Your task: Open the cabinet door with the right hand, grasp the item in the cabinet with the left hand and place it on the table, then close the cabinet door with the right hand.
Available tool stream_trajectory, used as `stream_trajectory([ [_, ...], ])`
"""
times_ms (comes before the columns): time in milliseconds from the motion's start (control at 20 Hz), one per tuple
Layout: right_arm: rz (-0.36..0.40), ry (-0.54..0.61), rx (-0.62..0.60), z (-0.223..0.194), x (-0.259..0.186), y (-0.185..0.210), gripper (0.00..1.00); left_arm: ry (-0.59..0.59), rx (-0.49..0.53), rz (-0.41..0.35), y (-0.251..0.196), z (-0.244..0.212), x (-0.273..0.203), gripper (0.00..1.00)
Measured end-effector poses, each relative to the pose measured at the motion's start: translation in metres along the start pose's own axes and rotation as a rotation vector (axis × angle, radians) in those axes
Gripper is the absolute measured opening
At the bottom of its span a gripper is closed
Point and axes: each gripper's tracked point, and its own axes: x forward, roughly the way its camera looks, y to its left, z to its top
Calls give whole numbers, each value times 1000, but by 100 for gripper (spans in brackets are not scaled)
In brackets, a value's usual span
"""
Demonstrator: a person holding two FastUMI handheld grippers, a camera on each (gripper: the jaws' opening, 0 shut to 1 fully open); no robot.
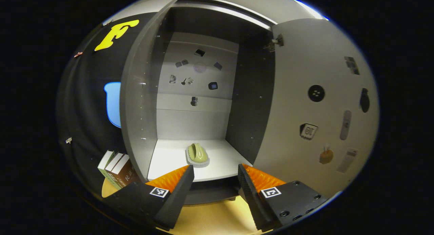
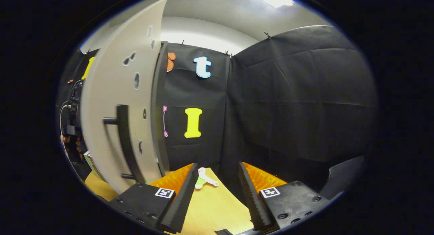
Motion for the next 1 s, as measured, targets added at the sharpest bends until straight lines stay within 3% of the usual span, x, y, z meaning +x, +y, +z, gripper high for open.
stream_trajectory([
  [200, -43, 17, -14, -14, 65, -27, 81, 42, -21, 21, 4, 2, 56, 82],
  [400, -19, 63, 41, -30, 112, -28, 81, 60, -19, 55, 16, 12, 100, 81],
  [550, -49, 78, 6, -40, 133, -40, 81, 87, -3, 95, 30, 14, 129, 81],
  [1000, -55, 137, -17, -56, 163, -42, 81, 154, 10, 108, 47, -5, 184, 76],
])
